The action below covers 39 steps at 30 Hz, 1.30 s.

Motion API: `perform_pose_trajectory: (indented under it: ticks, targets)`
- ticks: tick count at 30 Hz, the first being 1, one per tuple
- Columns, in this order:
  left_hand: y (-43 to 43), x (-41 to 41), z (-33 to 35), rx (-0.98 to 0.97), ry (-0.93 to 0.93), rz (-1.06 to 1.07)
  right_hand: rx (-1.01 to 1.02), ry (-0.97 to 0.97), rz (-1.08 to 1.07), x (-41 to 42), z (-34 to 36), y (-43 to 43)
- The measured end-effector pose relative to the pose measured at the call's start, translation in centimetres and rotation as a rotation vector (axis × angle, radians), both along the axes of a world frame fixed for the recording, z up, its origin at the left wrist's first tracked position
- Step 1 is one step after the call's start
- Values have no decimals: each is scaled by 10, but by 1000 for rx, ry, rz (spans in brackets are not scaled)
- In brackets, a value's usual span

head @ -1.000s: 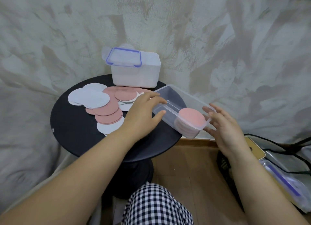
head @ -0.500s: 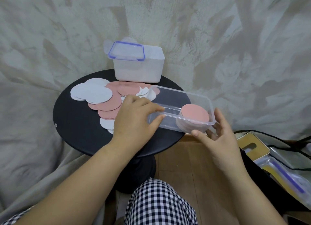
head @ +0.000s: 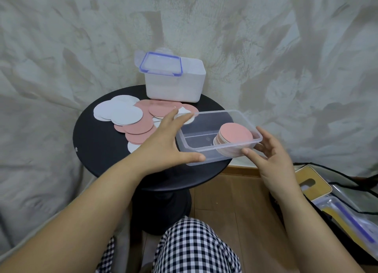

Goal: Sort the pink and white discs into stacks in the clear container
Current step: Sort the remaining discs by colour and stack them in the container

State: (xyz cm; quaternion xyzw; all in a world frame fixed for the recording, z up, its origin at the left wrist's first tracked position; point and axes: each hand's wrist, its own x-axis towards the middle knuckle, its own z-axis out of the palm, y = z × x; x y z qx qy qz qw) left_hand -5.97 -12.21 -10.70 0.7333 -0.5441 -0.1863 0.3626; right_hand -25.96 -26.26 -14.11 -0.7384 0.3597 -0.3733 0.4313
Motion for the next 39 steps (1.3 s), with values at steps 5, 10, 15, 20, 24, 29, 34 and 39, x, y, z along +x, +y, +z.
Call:
perform_pose_trajectory:
  ticks: [5, 10, 15, 20, 24, 29, 34, 39]
  targets:
    - [5, -2, -7, -60, 30, 52, -51, -38, -125, 6, -1, 3]
    - [11, -21, -14, -130, -12, 176, 13, -142, -70, 13, -11, 39]
    - [21, -24, -18, -187, 25, 190, 63, -204, 71, 20, -9, 61]
    - [25, -19, -19, -248, 97, 237, 88, -166, 198, 19, -6, 62]
    - [20, -21, -21, -253, 148, 235, 100, -105, 195, 22, -3, 58]
    - [8, -26, -21, -271, 195, 196, 60, -94, 114, 22, -1, 43]
    - [-6, -26, -20, -273, 187, 201, 87, -152, 66, 22, -1, 31]
    - [-14, -27, -22, -278, 161, 227, 66, -134, 51, 25, -2, 23]
